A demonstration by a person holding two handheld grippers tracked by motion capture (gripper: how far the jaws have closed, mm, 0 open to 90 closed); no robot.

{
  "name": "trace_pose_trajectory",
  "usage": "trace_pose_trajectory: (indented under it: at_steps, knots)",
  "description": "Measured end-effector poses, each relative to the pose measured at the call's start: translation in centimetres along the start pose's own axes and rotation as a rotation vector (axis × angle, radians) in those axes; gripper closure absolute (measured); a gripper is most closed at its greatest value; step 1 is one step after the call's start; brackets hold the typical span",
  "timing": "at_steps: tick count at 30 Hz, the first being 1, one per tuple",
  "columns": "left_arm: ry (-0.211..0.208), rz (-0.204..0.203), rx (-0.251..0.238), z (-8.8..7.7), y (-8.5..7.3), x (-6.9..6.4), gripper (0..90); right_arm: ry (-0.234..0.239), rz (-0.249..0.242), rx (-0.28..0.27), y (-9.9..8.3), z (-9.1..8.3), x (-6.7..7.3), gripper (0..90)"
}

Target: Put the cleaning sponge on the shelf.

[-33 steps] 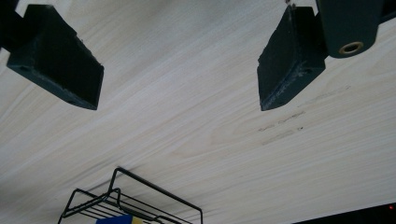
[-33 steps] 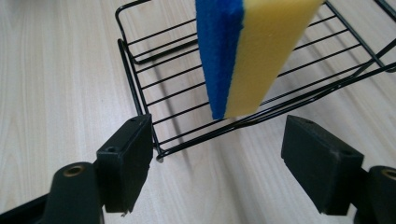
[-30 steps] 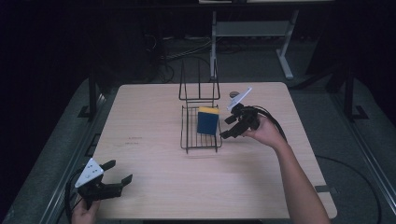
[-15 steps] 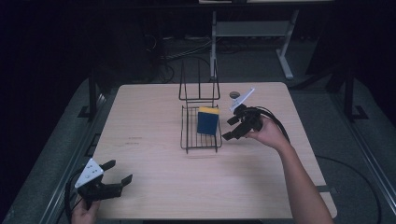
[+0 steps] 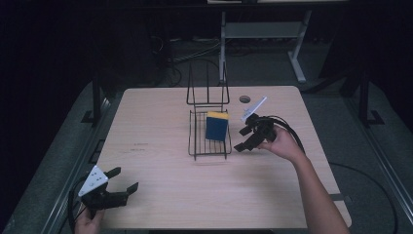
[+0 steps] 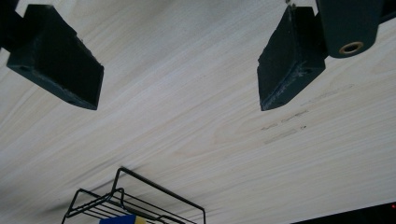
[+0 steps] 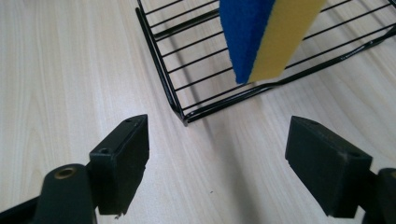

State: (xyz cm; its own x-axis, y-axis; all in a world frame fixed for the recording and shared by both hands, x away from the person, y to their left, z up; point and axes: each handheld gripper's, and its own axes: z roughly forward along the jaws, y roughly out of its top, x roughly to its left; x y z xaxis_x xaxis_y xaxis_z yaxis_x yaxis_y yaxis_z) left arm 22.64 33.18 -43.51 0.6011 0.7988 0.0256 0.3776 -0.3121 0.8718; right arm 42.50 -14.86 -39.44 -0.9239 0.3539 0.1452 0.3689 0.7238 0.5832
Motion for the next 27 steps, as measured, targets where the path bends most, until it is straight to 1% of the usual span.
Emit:
trace_pose_trajectory:
  at_steps: [7, 9, 14, 16, 17, 19, 20, 24, 25, 27]
  knots:
    - [0.001, 0.0, 0.001, 0.0, 0.0, 0.0, 14.1, -0.006, -0.012, 0.0, 0.0, -0.3, 0.5, 20.6]
    - [0.0, -0.001, 0.001, 0.0, 0.0, 0.0, 14.1, -0.003, -0.009, -0.019, -0.2, -0.3, 0.7, 20.7]
    - [0.002, -0.004, 0.002, 0.1, 0.0, -0.1, 14.1, -0.005, -0.004, -0.018, -0.9, -0.3, 0.8, 20.8]
    - [-0.002, -0.001, 0.003, 0.1, 0.0, -0.1, 14.1, -0.001, 0.003, -0.005, -1.1, -0.2, 0.7, 20.7]
    - [-0.001, 0.001, 0.003, 0.1, 0.0, -0.1, 14.1, -0.006, 0.004, -0.017, -1.4, -0.3, 0.9, 20.6]
    - [0.001, 0.001, 0.003, 0.1, 0.0, -0.1, 14.1, -0.003, 0.004, -0.021, -1.5, -0.3, 1.0, 20.5]
    - [0.0, 0.001, 0.003, 0.1, 0.0, -0.1, 14.1, -0.005, 0.004, -0.024, -1.9, -0.4, 1.2, 20.2]
    - [0.001, 0.002, 0.006, 0.1, 0.0, -0.1, 14.1, 0.002, 0.015, -0.016, -2.2, -0.4, 1.3, 20.2]
    - [0.001, 0.004, 0.005, 0.1, 0.1, -0.1, 14.1, -0.009, 0.007, -0.022, -2.5, -0.5, 1.5, 20.3]
    - [0.002, 0.003, 0.003, 0.1, 0.1, -0.1, 14.1, -0.009, 0.008, -0.022, -2.6, -0.5, 1.5, 20.2]
